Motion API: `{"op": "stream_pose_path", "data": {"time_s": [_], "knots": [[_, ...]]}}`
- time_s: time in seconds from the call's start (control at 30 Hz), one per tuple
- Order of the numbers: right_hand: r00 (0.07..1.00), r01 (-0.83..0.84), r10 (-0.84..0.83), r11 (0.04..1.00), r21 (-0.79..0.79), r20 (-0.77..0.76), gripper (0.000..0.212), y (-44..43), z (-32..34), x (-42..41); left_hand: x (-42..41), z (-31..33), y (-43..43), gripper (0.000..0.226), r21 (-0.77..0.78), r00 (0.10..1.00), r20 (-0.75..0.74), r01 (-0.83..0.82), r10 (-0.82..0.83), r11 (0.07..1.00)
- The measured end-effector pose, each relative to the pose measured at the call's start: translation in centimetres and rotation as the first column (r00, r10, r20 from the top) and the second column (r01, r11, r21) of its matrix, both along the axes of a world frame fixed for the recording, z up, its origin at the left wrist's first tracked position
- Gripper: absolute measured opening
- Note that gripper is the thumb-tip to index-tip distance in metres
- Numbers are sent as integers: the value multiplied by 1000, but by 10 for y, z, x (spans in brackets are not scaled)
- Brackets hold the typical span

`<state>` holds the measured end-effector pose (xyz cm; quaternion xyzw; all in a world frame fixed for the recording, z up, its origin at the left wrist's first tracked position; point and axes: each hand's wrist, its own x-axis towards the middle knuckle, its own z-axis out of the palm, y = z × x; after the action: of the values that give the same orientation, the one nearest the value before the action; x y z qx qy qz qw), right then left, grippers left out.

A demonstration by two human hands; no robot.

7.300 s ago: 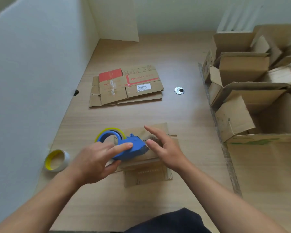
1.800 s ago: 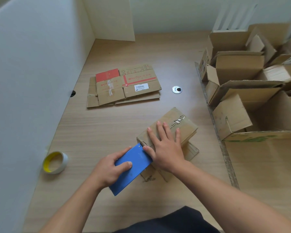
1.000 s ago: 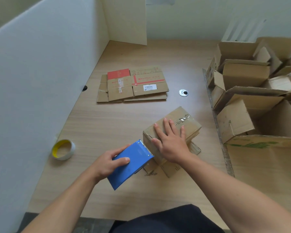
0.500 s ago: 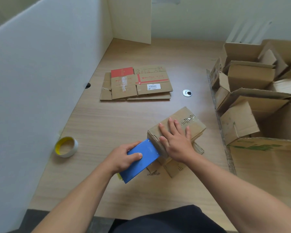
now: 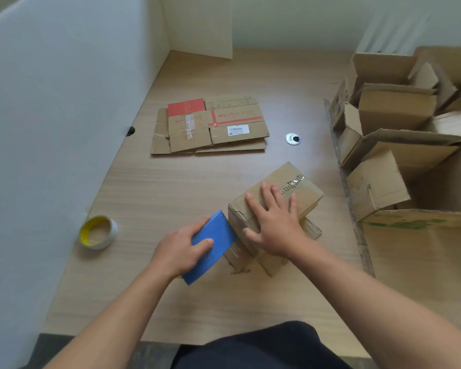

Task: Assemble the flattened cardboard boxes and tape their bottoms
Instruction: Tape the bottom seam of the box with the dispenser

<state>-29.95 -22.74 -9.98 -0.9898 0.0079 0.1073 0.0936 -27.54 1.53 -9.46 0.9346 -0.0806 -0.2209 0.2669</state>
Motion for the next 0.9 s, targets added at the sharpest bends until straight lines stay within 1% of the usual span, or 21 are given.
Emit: {"op": "stream_pose_path", "data": {"time_s": [0.1, 0.2, 0.33, 0.37, 0.43, 0.53, 0.6, 0.67, 0.77, 0.8, 0.83, 0.9], "knots": [[999, 12, -10, 999, -42, 37, 78, 7, 2, -2, -1, 4, 8, 57, 2, 996, 85, 28, -28, 1000], [997, 42, -39, 998, -43, 65, 72, 9, 1, -10, -3, 6, 19, 58, -46, 982, 185, 53, -44, 998], [997, -41, 43, 999, -34, 61, 70, 0, 1, -9, -10, 11, 26, 61, -89, 947, 308, 126, -93, 988], [995, -80, 81, 997, -19, 55, 69, -5, 1, -7, -12, 11, 27, 63, -91, 922, 372, 151, -107, 984], [984, -177, 177, 984, 4, 33, 69, -14, 3, -2, -13, 13, 28, 63, -77, 840, 524, 211, -140, 975], [944, -330, 330, 944, 12, 10, 72, -28, 4, 2, -8, 13, 31, 49, 10, 686, 684, 328, -246, 945], [914, -406, 405, 914, 12, 30, 74, -34, 2, 1, -2, 12, 34, 45, 78, 593, 735, 406, -328, 910], [899, -434, 434, 901, -5, 52, 73, -38, 0, -3, 3, 13, 35, 46, 131, 511, 772, 452, -377, 882], [902, -424, 425, 905, -21, 71, 73, -43, 0, -9, 4, 16, 32, 46, 172, 446, 798, 476, -405, 862], [909, -408, 405, 913, 10, 97, 71, -43, 2, -11, 4, 18, 31, 45, 180, 435, 800, 484, -413, 857], [919, -380, 367, 921, 84, 144, 66, -43, 6, -13, 4, 18, 30, 45, 187, 426, 800, 492, -422, 850], [943, -288, 207, 902, 322, 262, 55, -38, 17, -17, 4, 20, 30, 44, 200, 409, 798, 513, -442, 835]]}}
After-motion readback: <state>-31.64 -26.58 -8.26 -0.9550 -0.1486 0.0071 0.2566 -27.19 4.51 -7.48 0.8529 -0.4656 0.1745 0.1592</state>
